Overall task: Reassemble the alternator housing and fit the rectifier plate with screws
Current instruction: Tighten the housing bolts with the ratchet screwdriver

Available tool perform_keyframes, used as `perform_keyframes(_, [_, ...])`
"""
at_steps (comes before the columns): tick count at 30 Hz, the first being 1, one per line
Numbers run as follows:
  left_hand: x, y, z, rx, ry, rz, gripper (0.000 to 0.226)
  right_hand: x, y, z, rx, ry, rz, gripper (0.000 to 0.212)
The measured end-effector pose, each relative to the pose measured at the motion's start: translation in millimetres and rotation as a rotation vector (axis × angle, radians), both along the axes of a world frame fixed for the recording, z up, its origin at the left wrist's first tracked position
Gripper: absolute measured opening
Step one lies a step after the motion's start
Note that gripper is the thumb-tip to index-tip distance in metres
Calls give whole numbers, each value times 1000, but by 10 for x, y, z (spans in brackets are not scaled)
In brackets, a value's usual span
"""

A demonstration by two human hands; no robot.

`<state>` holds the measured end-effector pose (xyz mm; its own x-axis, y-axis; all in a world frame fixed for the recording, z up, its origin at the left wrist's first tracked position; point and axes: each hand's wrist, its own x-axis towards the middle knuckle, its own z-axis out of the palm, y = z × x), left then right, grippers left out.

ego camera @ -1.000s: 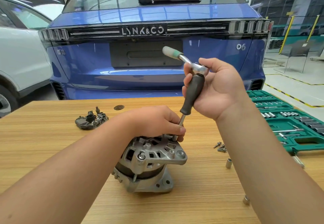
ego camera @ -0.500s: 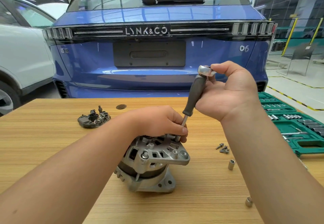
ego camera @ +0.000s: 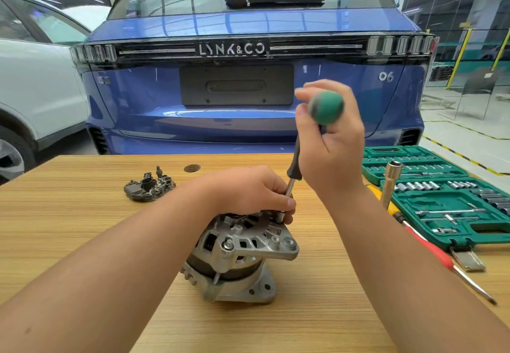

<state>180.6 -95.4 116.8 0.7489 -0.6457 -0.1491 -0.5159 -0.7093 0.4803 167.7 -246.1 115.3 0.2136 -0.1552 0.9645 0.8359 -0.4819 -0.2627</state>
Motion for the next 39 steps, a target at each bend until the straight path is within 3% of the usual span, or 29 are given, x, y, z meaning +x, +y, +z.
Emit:
perform_keyframes(3, [10,-1,1,2,-1,-3,26,-26,-78,-1,-46,154,275,33])
perform_keyframes(5, [9,5,6,2,8,-12,25,-35,-140,-7,-76,144,299,36])
perform_keyframes(9, [7,4,11,10,-1,-16,25,-15,-122,41,-99,168,132,45])
perform_keyframes(15, [15,-22,5,75,-34,-31,25,-128,-201,261,-115,331,-74,24])
perform_keyframes(21, [7,-9,21,101,-35,-76,21,-314,-192,439,-119,515,-147,26])
perform_keyframes(25, [1,-12,25,129,-38,-86,22,-267,-186,419,-124,562,-337,24])
perform_keyframes(27, [9,-12,18,126,-35,-85,22,-251,-241,439,2,686,-168,20])
perform_keyframes(30, [8,-9,17,109,-19,-89,20,-263,-269,480,389,933,551,13])
perform_keyframes(33, [-8,12,25,94,-9,-94,18,-299,-263,498,562,1150,1069,38])
perform_keyframes(36, [-20,18,27,76,-16,-79,18,-314,-268,521,766,1158,1235,56])
perform_keyframes(39, [-23,13,13,54,-19,-50,19,-321,-240,533,1078,1084,1163,32])
